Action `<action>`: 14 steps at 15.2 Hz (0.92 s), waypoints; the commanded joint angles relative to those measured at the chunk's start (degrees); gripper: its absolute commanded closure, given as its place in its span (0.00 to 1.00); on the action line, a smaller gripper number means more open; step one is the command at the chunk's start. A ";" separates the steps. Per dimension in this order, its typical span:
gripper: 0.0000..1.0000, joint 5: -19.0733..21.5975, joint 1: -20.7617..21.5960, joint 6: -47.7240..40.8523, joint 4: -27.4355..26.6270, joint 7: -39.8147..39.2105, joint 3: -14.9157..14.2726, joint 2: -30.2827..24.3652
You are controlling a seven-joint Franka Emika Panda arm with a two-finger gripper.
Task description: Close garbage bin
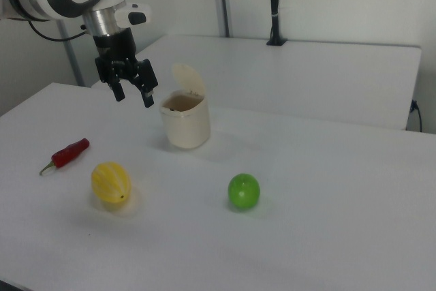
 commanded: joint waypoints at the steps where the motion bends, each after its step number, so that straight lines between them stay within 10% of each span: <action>1: 0.00 -0.07 -0.82 -0.50 -0.51 -0.22 -0.16 -0.66; 14: 0.06 -0.06 -0.83 -0.59 -0.34 -0.30 -0.16 -0.39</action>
